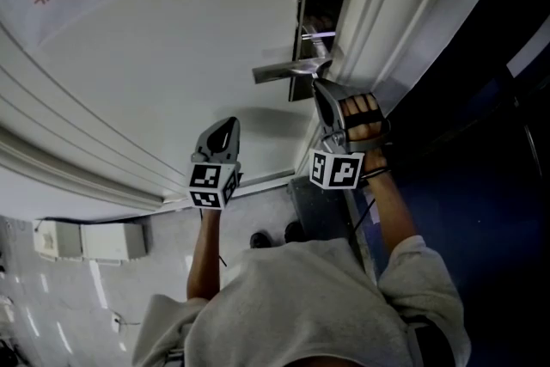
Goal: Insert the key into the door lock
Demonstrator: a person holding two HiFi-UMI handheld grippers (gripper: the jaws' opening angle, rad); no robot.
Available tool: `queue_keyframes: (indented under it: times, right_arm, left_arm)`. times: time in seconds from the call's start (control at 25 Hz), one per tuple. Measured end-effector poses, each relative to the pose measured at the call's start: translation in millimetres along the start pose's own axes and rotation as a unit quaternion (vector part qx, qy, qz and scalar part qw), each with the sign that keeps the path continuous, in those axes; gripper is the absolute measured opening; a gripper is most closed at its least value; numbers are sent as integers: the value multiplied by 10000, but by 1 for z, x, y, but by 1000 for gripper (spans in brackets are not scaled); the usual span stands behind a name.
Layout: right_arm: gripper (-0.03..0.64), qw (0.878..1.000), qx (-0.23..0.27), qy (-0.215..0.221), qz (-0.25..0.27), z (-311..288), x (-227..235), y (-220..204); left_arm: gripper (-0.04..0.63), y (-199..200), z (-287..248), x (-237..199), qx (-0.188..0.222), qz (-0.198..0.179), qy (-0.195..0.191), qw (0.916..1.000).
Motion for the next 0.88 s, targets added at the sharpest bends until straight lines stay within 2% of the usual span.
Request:
queue_keyframes:
  times: [0.88]
  right_arm:
    - [31,9999,145,-45,65,-21,-6,1]
  left_arm:
    - [17,2,2,-6,-17,-5,30,10000]
Point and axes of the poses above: the fingertips, and each gripper's own axes: z backward along the fingers, x to its right, y out of its top, the point moved 1 cm from there along z, backward along the fingers, and after that the axes turned 14 degrees about -y, right-handed, at the moved point
